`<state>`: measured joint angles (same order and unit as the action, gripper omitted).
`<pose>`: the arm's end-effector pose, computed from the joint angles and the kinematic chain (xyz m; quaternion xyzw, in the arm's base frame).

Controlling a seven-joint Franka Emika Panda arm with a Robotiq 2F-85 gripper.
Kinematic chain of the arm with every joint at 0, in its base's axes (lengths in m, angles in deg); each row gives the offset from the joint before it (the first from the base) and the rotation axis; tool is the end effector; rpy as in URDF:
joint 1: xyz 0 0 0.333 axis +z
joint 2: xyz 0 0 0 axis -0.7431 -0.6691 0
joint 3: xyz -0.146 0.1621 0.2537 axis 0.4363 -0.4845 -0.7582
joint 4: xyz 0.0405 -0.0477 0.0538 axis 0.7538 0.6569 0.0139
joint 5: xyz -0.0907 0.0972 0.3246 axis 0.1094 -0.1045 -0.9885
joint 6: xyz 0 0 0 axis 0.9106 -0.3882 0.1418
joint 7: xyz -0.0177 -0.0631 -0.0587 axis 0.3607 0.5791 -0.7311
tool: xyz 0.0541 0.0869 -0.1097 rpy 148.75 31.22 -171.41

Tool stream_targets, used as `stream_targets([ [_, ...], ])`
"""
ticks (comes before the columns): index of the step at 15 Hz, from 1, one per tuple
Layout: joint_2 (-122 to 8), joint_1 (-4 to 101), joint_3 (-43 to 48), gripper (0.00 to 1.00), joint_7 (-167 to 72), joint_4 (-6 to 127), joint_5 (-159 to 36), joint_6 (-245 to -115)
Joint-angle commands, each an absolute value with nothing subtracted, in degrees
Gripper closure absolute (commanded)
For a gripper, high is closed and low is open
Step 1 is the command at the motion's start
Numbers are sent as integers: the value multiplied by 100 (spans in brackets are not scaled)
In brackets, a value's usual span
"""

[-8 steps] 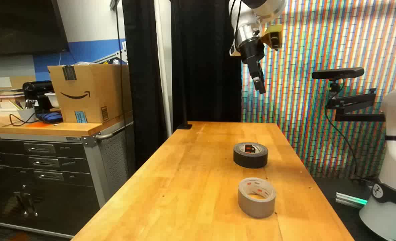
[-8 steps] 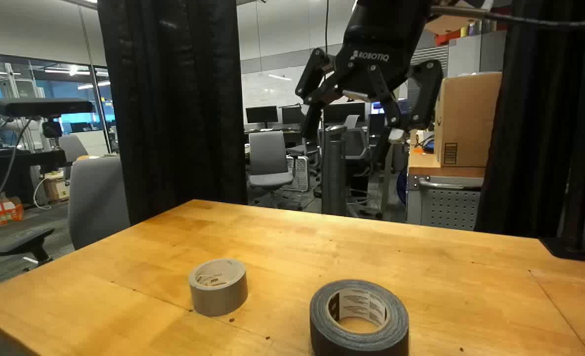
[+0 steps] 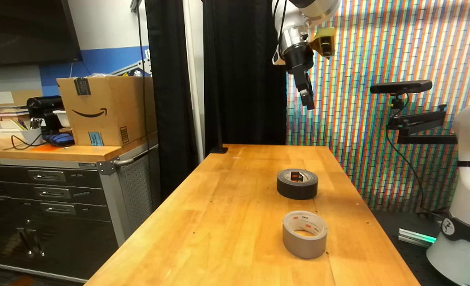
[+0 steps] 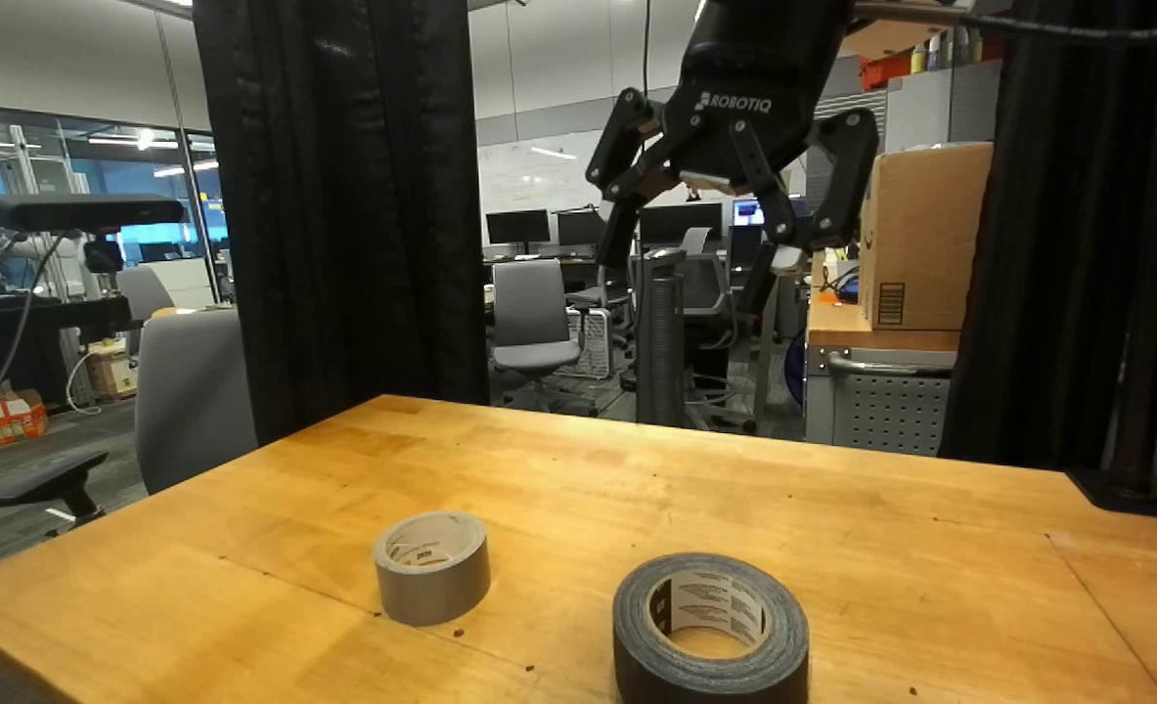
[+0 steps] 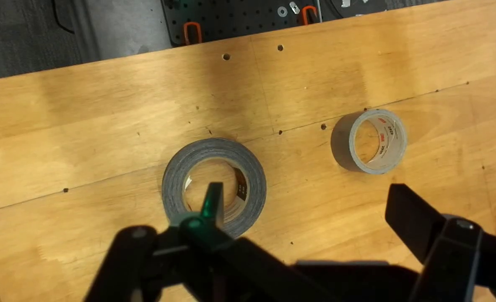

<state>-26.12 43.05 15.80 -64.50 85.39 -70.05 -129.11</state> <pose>0.3569 -0.1372 0.5090 -0.9783 0.0782 0.1396 0.1318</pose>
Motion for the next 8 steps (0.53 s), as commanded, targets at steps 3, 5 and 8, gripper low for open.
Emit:
stream_targets([
  [3, -2651, 4121, 1409, 0, -6494, 8530, -7022, -12900],
  [5, -2730, 4108, 1361, 0, -6501, 8521, -6989, -12909],
  [8, -2858, 4128, 1288, 0, -6566, 8498, -6937, -12939],
])
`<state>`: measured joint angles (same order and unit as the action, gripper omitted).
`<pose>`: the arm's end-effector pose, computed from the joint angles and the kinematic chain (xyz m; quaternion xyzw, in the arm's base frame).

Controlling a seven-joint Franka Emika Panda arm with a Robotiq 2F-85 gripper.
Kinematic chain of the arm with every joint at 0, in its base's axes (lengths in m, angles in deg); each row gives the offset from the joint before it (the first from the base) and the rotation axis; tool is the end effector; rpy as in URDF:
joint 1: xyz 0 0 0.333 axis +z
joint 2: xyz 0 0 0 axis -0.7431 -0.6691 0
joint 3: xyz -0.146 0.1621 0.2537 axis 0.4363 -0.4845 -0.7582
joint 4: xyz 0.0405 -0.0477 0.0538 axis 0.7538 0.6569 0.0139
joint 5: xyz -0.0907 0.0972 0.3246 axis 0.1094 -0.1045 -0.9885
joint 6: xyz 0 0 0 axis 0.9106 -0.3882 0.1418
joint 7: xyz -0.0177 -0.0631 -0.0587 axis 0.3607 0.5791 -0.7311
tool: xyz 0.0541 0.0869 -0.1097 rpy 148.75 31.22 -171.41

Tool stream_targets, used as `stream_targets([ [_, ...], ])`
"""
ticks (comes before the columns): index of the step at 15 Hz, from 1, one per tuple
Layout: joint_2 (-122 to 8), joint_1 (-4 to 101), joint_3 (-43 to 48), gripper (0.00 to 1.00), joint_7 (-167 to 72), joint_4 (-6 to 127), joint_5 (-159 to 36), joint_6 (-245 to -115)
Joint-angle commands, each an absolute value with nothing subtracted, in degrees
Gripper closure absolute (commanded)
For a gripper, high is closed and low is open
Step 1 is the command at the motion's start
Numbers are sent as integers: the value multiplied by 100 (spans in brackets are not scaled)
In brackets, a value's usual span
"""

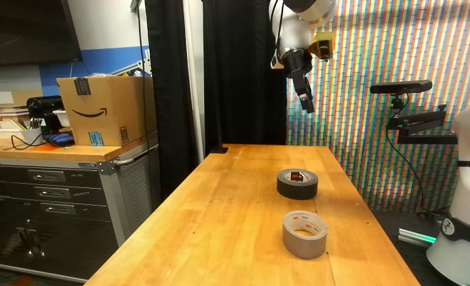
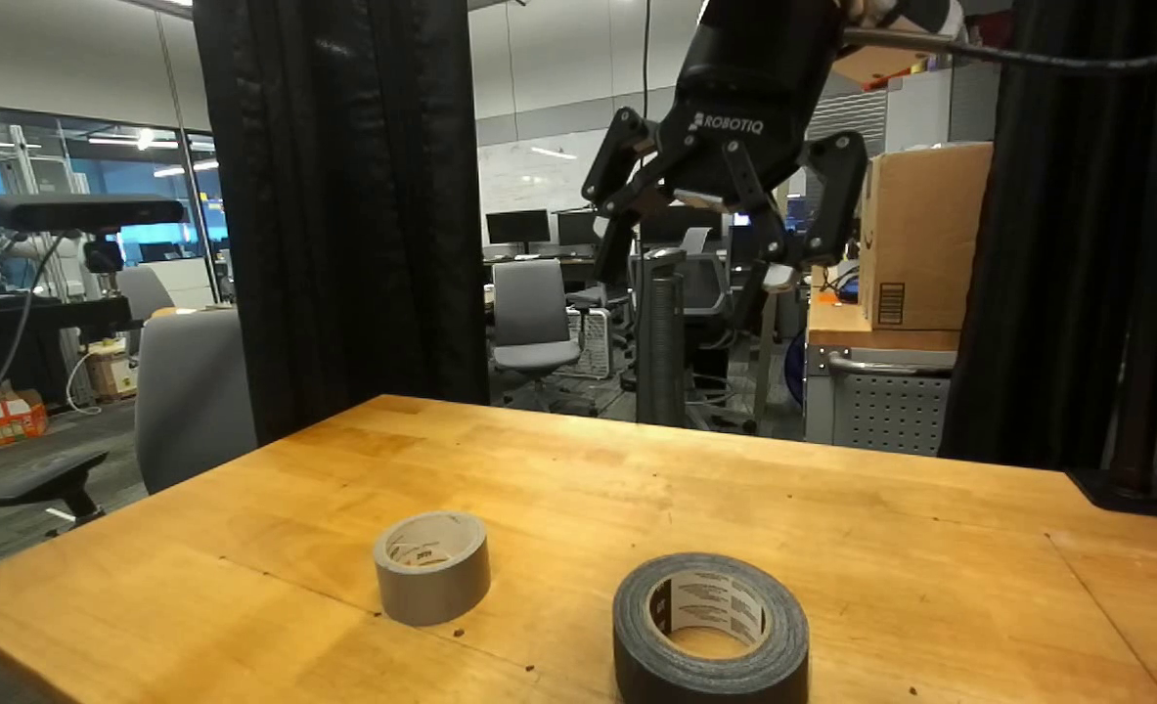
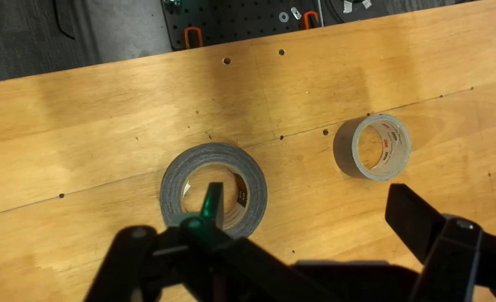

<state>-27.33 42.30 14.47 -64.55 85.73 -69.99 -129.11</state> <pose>0.3609 -0.1329 0.4995 -0.9769 0.0748 0.1535 0.1289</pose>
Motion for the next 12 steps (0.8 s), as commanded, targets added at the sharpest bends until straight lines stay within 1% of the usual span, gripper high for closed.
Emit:
stream_targets([
  [1, -2896, 4137, 1262, 0, -6605, 8495, -6914, -12948],
  [4, -2969, 4150, 1174, 0, -6725, 8546, -6831, -13158],
  [8, -2946, 4156, 1093, 0, -6832, 8797, -6884, -13837],
  [12, -2934, 4151, 1083, 0, -6923, 9099, -6961, -14115],
])
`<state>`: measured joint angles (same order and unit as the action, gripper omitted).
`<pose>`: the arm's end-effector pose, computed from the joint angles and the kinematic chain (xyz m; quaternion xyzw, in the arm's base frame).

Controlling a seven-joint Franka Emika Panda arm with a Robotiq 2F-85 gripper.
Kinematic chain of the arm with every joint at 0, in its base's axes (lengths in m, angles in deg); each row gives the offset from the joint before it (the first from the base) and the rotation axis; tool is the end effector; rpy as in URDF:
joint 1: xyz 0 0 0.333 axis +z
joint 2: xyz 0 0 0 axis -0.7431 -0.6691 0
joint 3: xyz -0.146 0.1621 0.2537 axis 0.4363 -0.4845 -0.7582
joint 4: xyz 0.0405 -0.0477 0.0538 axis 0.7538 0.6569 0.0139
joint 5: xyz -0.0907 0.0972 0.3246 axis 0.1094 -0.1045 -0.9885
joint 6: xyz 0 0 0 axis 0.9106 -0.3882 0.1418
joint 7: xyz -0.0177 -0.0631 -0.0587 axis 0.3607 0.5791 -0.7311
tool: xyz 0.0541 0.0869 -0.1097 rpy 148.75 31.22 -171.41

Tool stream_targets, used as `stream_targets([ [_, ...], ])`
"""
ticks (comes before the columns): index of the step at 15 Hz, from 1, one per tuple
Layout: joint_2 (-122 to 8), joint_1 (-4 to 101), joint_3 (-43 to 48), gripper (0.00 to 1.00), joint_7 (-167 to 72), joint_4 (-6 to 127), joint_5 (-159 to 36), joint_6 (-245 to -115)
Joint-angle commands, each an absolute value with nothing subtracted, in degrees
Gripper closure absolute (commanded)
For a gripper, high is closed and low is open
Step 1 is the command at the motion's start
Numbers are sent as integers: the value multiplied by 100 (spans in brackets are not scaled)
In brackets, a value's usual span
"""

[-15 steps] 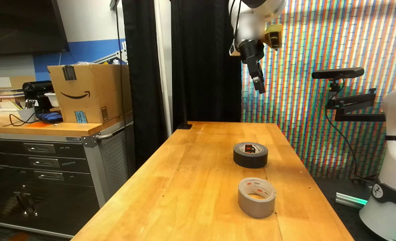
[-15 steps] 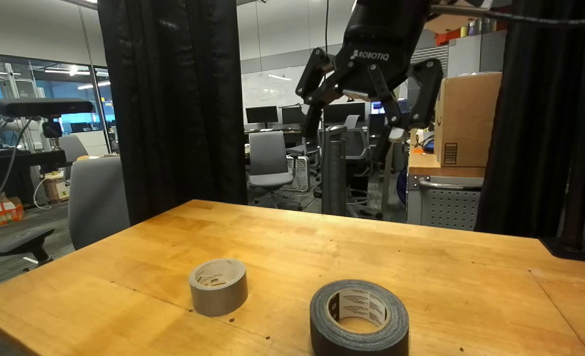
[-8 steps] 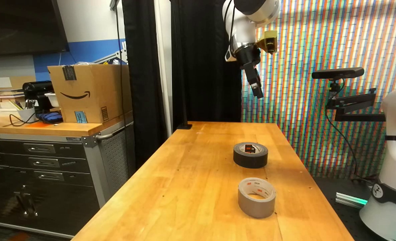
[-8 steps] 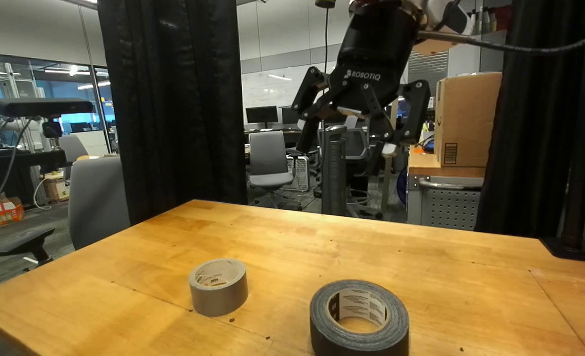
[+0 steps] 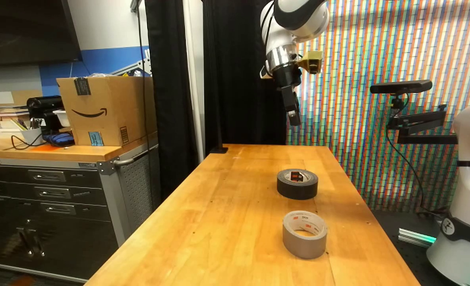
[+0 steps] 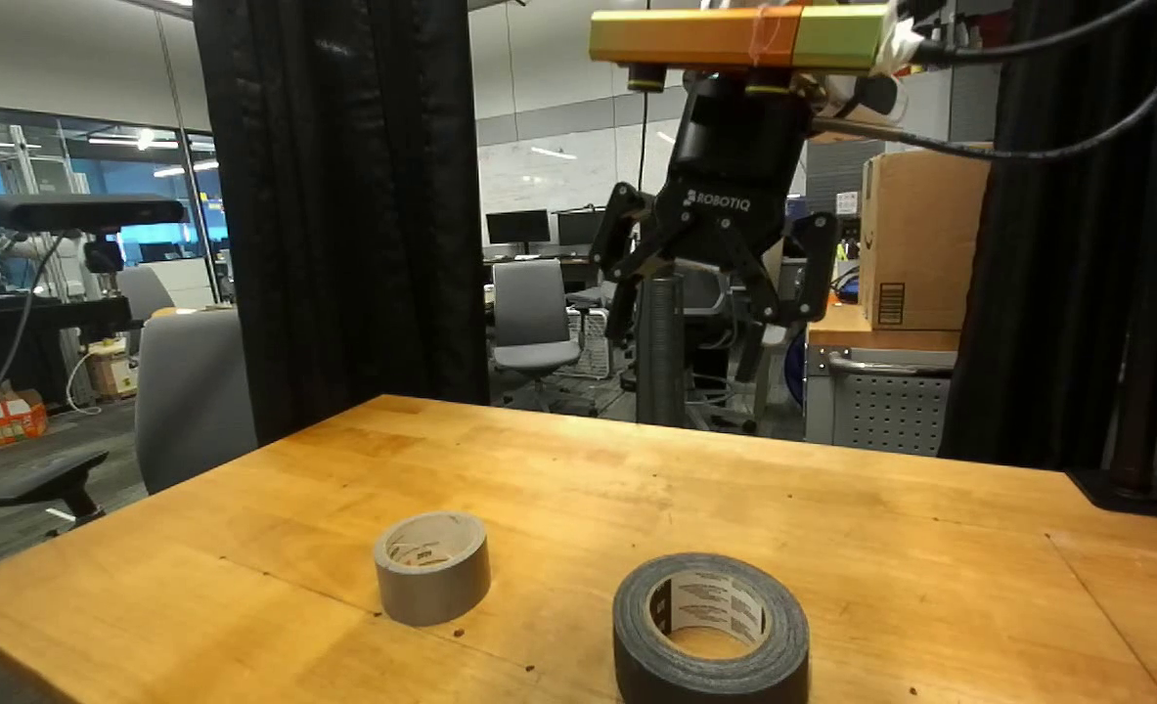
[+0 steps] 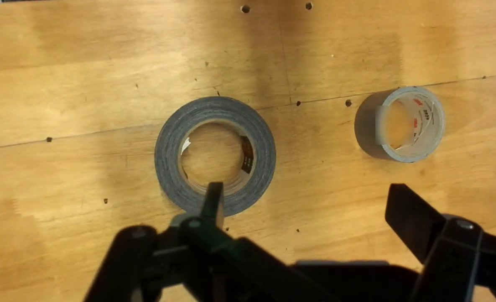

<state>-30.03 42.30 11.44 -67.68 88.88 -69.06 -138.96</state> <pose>0.3911 -0.1214 0.4665 -0.9867 0.0317 0.1241 0.1002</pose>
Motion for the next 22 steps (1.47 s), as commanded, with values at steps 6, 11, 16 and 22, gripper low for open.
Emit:
stream_targets([
  [6, -2907, 4145, 1093, 0, -7048, 9663, -6988, -14381],
  [11, -2895, 4170, 1025, 0, -6988, 9917, -6865, -14784],
  [16, -2868, 4207, 903, 0, -6977, 10055, -6816, -15274],
  [22, -2927, 4209, 805, 0, -6899, 10318, -6780, -15766],
])
